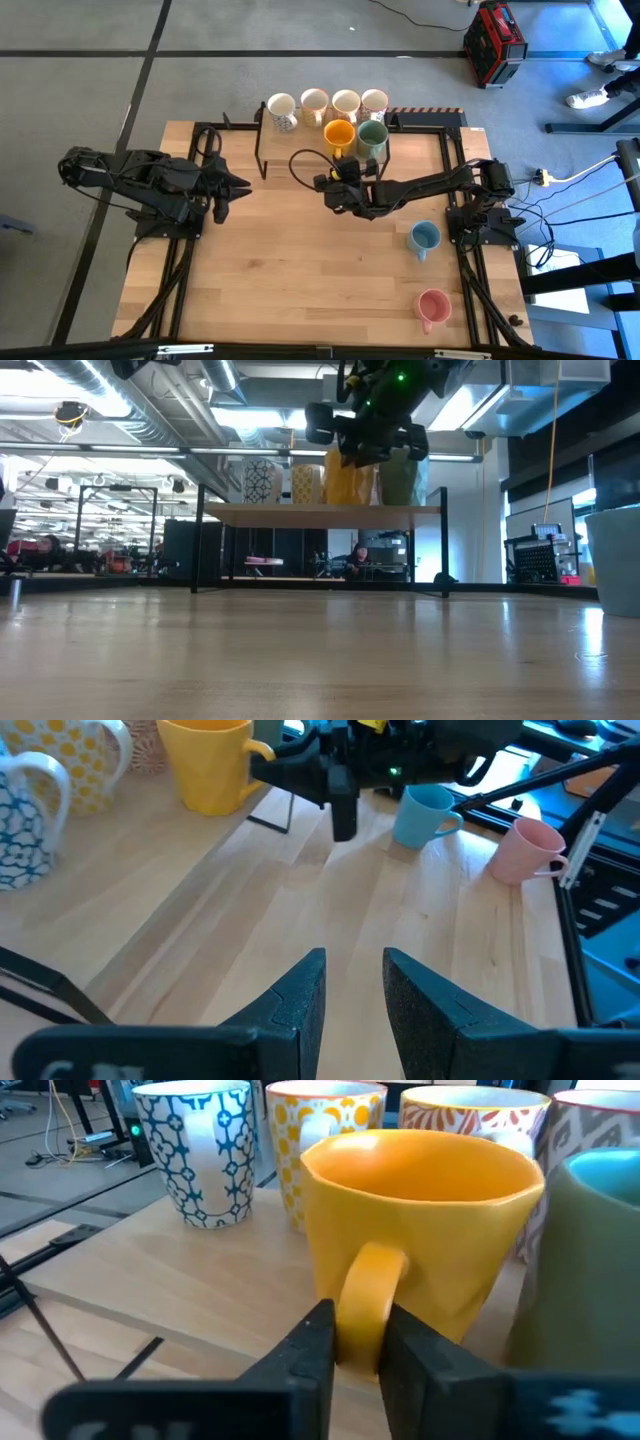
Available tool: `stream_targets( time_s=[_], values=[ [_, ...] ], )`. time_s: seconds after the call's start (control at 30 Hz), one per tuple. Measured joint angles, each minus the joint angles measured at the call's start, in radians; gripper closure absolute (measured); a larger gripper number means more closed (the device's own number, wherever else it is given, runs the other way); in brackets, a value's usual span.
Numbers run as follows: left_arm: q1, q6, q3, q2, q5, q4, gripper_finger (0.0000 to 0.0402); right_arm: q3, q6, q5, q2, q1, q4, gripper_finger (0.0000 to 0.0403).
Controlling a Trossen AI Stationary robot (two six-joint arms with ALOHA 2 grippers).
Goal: Place coffee mugs
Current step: Put the yellow mug on the shelf, then put the blue mug on the shelf
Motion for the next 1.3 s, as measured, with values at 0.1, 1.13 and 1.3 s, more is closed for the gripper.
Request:
stream_targets(
  time_s=[0.1,1.13,1.3],
  values=[
    [0.0,0.0,0.0,0.0,0.025,0.0,0.0305,0.0,0.0,0.01,0.0,0.0,0.0,0.0323],
    [0.0,0.05,0.0,0.0,0.052,0.005,0.0305,0.117,-0.052,-0.046,-0.004,-0.006,-0.17,0.0244],
    [0.0,0.05,0.0,0.0,0.052,0.009,0.0305,0.118,-0.054,-0.051,-0.03,-0.005,-0.169,0.0244]
  ],
)
